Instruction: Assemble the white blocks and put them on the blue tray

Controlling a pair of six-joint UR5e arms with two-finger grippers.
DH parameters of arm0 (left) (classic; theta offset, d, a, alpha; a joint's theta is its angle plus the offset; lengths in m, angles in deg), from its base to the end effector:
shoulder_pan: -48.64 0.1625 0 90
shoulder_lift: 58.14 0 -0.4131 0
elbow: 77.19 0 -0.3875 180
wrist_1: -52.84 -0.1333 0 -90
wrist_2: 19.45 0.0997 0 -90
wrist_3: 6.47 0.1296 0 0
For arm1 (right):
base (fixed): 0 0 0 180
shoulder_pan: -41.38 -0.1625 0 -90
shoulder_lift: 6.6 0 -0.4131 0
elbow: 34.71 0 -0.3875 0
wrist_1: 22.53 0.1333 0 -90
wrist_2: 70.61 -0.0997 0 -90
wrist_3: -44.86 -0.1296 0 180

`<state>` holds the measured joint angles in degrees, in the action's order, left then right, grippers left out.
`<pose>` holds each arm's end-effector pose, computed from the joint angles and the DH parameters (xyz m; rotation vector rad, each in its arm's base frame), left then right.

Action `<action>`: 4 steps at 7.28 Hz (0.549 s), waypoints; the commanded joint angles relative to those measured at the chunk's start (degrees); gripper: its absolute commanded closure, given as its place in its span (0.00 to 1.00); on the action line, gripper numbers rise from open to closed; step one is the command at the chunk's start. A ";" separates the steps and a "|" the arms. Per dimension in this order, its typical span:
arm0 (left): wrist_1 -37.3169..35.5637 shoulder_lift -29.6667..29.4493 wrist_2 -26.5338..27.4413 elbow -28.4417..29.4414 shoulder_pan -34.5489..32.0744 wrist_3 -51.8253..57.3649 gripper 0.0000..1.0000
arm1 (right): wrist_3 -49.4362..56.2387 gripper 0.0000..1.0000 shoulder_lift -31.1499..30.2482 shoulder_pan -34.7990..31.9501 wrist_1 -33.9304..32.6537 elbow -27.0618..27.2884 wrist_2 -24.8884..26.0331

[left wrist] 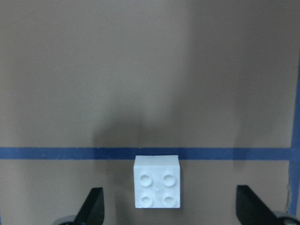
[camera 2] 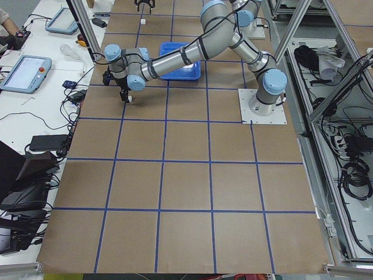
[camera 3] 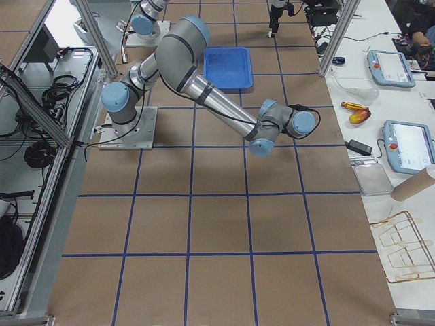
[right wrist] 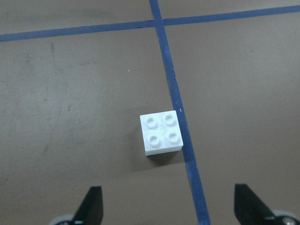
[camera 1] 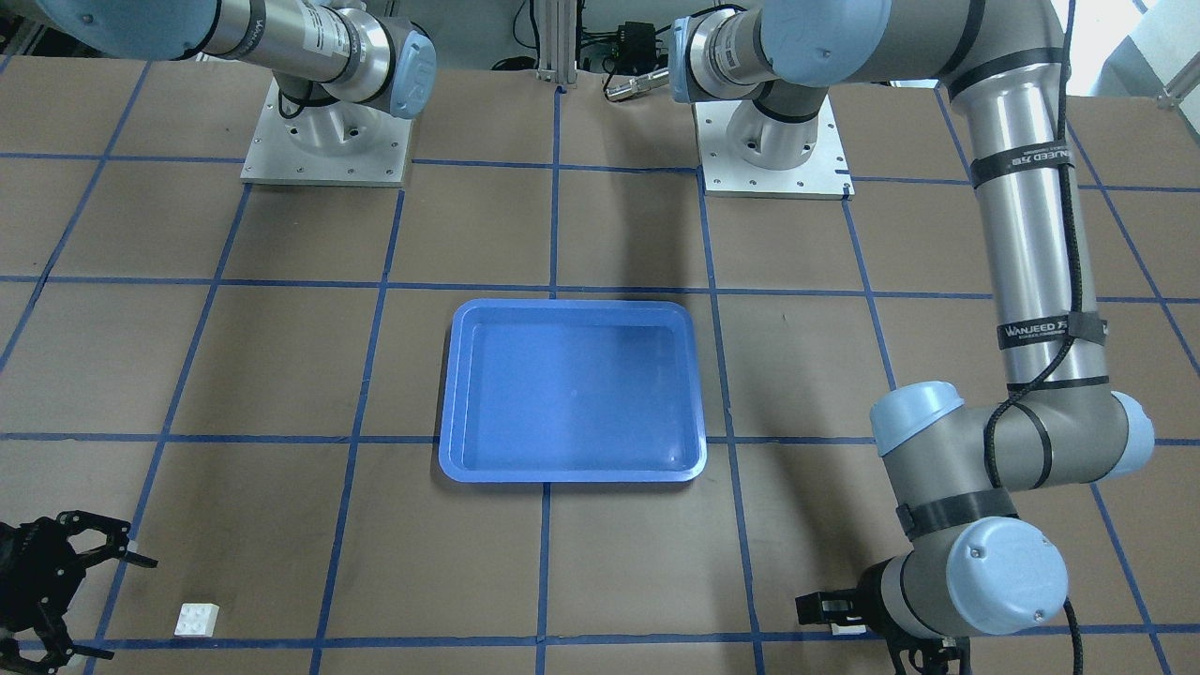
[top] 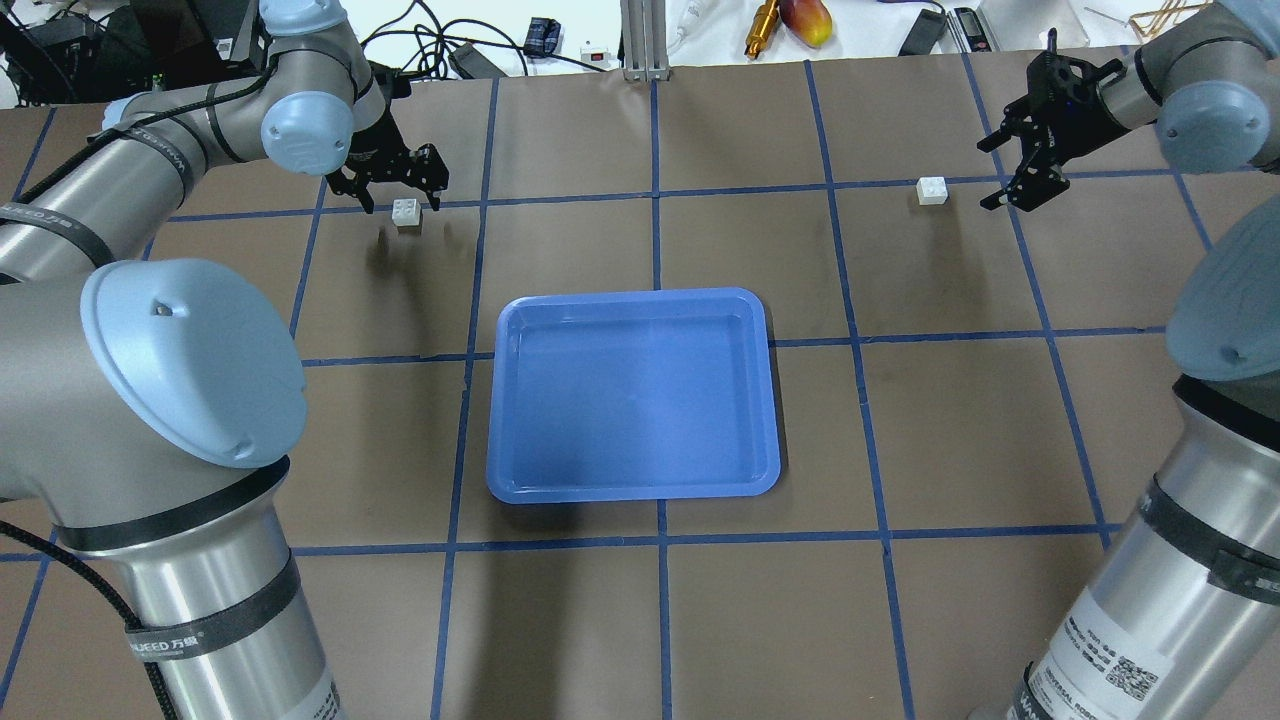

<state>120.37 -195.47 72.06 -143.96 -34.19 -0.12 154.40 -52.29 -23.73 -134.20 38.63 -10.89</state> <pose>-0.0348 -0.7638 0.1519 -0.0217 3.1183 0.0489 -0.1225 -0.7361 0.1566 -1.8385 2.0769 -0.6357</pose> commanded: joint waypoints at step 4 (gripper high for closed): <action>0.06 -0.05 -0.11 -0.21 0.30 0.69 0.26 | 1.99 0.00 -0.28 -1.95 2.94 0.13 4.53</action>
<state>120.42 -195.59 72.03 -144.13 -33.82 0.57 156.80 -52.53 -25.46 -132.00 38.75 -6.80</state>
